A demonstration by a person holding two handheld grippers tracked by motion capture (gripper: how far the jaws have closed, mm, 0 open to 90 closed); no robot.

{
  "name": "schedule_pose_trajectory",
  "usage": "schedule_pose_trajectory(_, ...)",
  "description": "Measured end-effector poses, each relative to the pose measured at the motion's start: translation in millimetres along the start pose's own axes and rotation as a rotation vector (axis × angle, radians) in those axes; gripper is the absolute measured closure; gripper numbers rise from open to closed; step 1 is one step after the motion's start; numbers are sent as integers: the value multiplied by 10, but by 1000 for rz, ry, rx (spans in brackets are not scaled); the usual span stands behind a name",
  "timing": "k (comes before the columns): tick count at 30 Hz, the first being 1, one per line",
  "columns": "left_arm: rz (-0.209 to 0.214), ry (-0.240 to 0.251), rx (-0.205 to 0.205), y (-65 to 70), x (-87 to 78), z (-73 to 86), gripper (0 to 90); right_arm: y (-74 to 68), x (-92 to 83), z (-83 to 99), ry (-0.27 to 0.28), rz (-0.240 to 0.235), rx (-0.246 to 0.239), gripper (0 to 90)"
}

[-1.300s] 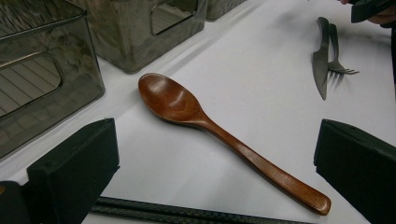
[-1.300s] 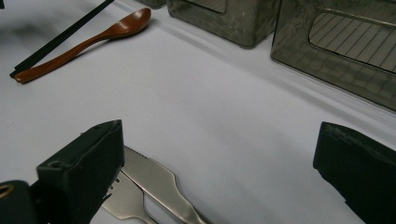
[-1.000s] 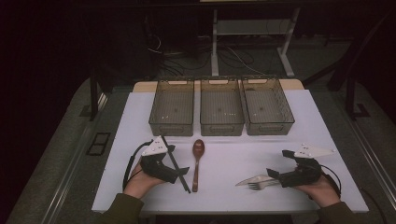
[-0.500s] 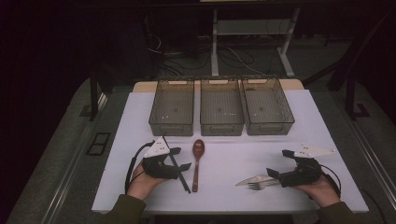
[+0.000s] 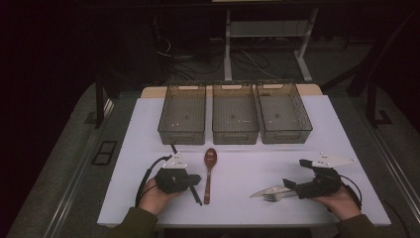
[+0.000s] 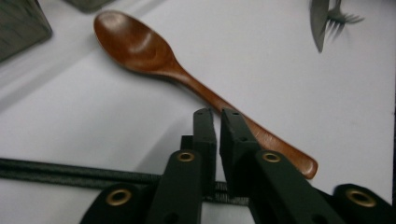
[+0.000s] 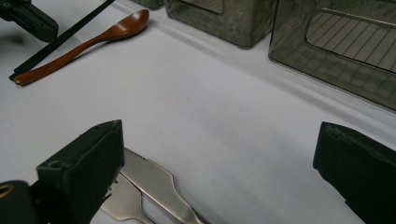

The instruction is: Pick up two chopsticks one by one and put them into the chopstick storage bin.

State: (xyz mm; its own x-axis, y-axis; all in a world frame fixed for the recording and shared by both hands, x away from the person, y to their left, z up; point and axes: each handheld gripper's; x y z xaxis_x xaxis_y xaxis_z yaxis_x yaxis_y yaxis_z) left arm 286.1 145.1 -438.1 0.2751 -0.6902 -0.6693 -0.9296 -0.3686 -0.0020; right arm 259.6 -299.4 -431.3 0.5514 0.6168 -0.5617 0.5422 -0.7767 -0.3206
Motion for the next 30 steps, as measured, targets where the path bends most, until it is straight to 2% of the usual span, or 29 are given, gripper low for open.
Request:
schedule_pose_trajectory(4,11,-19,-9,2,17,14,885,0,0,1,-1,0,-2,15)
schedule_pose_trajectory(11,37,-73,6,26,78,24,886,4,-1,0,0,1,0,15)
schedule_pose_trajectory(17,36,-89,-5,33,60,34,887,8,-4,-2,0,3,1,15)
schedule_pose_trajectory(22,24,-115,3,45,8,50,887,11,-6,-1,1,6,-2,15)
schedule_pose_trajectory(30,8,-140,-17,58,-83,102,887,14,-5,-2,1,8,-1,15)
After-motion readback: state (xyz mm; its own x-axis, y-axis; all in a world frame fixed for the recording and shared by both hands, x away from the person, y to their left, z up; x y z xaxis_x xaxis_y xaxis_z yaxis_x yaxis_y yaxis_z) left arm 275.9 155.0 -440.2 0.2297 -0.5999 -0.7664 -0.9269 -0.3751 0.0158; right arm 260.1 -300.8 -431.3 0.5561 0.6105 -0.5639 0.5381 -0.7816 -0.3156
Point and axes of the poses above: each handheld gripper's, and its own axes: x roughly forward along the jaws, z roughly out of its underside, y roughly to its right, and after that the axes turned 13 degrees about x, right-handed
